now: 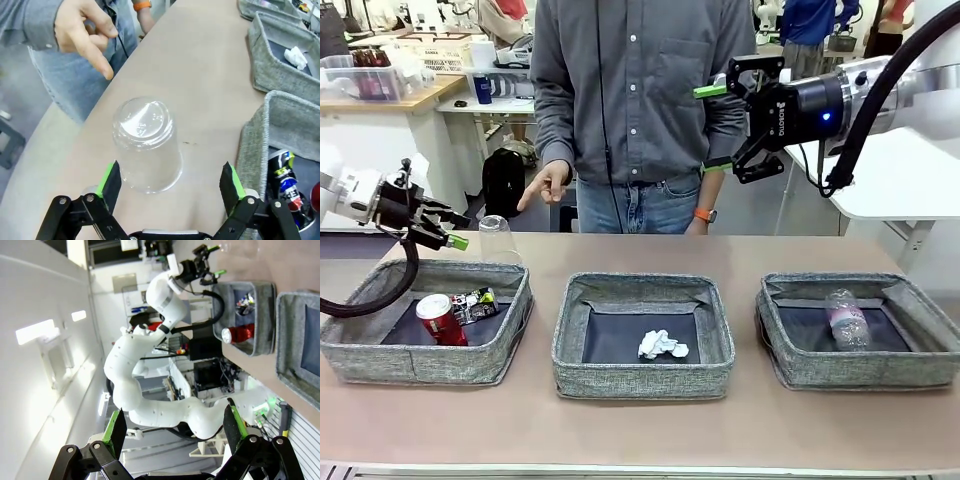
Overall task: Sort the waste into the appropriate baskets.
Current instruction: Pick up the waste item pointed out by the person.
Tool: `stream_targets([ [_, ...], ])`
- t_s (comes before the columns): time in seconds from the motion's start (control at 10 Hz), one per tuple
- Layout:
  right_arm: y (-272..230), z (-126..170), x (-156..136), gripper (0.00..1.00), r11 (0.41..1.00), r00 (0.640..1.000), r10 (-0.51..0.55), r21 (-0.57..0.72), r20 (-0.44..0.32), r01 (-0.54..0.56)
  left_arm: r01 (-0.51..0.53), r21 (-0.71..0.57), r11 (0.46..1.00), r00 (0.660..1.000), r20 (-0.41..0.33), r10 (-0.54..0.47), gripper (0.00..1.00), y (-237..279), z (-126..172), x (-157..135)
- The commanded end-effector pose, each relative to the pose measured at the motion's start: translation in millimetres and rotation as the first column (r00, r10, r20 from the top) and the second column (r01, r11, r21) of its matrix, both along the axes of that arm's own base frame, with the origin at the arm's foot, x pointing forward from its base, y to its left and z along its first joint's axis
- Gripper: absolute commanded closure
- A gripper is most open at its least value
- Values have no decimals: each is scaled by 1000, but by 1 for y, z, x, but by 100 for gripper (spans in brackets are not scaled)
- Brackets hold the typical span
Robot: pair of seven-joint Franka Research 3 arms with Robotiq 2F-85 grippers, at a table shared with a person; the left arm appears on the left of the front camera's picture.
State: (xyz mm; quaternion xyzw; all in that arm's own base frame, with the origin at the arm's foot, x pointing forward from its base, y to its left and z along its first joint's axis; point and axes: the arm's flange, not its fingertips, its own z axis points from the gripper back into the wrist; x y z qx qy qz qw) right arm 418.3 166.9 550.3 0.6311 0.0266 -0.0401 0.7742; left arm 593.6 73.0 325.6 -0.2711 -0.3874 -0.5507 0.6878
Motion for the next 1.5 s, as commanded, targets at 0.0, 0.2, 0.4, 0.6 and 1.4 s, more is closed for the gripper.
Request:
stream_targets([
  [0.0, 1, 0, 0, 0, 1000, 1000, -4, 20, 15, 4, 21, -11, 1000, 1000, 6, -21, 0, 3, -7, 16],
  [0.2, 1, 0, 0, 0, 1000, 1000, -4, 20, 15, 4, 18, -31, 999, 1000, -16, -19, 0, 3, -15, 30],
  [0.4, 1, 0, 0, 0, 1000, 1000, -4, 20, 15, 4, 19, -66, 998, 999, -26, -21, 0, -4, -23, 38],
  [0.6, 1, 0, 0, 0, 1000, 1000, -4, 20, 15, 4, 2, -102, 995, 999, -33, -6, 0, -11, -29, 42],
  [1.4, 1, 0, 0, 0, 1000, 1000, -4, 20, 15, 4, 59, -176, 983, 997, -46, -68, 0, -55, -44, 46],
])
